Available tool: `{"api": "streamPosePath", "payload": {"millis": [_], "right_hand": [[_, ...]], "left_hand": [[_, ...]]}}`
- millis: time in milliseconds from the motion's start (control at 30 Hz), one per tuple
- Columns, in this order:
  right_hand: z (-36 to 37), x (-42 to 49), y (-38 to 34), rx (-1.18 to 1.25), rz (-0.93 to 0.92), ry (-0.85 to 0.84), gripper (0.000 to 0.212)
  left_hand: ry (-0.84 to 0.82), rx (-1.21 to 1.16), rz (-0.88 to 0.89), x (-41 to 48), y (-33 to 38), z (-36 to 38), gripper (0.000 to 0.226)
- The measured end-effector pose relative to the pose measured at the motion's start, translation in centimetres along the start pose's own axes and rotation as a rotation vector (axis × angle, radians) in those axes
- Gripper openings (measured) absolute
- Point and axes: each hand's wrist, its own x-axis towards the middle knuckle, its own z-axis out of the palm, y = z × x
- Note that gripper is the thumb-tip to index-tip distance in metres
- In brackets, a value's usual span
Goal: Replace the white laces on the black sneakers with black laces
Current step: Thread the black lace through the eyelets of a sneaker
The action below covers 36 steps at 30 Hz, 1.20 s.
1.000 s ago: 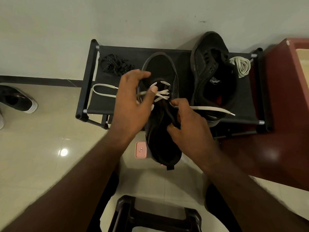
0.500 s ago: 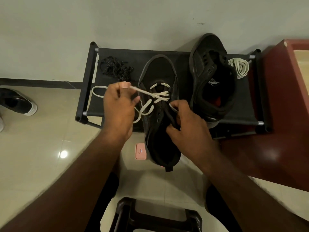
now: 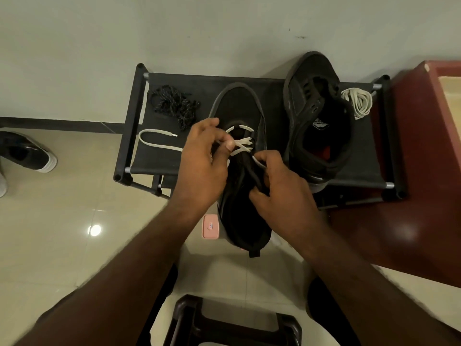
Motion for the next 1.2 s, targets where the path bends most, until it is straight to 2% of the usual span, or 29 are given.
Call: {"api": "streamPosePath", "payload": {"millis": [100,167,300,333,400,467,533,600,700,833,967,1067,1200], "right_hand": [[0.0,0.1,0.1,0.019,0.015,0.004,0.047],[0.0,0.1,0.1,0.024,0.018,0.003,0.049],[0.0,0.2,0.2,0.036,0.039,0.008,0.053],[0.0,0.2,0.2,0.042,0.044,0.014,0.053],[0.1,0.3,0.2,0.048,0.050,0.020,0.053],[0.2,0.3,0.1,0.044,0.053,0.022,0.053],[0.3,0.3,0.1,0.044,0.057,0.026,0.053],[0.4,0.3,0.1,0.048,0.057,0.047,0.053],[0.5,0.4,0.1,0.048,0.056,0.071,0.052],[0.5,0.5,0.1,0.037,0.034,0.087,0.046],[0.6,0.5,0.1,0.016,0.019,0.094,0.042],[0.5,0.4,0.1,0.000,0.008,0.117,0.039],[0.3,0.4,0.2,0.030,0.003,0.125,0.039]], "left_hand": [[0.172,-0.432,-0.288,0.5,0.4,-0.4,0.011],[0.254,-0.662,-0.416,1.0,0.5,-0.9,0.016],[0.446,-0.853,-0.544,1.6,0.6,-2.2,0.013],[0.485,-0.812,-0.548,1.8,0.3,-2.5,0.012],[0.481,-0.496,-0.471,1.8,-0.4,-3.0,0.017],[0.376,-0.066,-0.274,1.1,-0.8,-2.8,0.029],[0.290,0.166,-0.057,0.3,-0.4,-2.2,0.032],[0.168,0.183,0.043,-0.3,0.2,-1.6,0.020],[-0.005,0.222,0.038,-0.9,0.7,-1.2,0.006],[-0.099,0.362,-0.037,-0.8,0.3,-1.2,0.018],[-0.171,0.355,-0.061,-0.4,0.0,-1.4,0.015],[-0.156,0.411,-0.030,-0.3,-0.2,-1.4,0.018],[-0.018,0.347,-0.047,-0.1,-0.3,-2.2,0.018]]}}
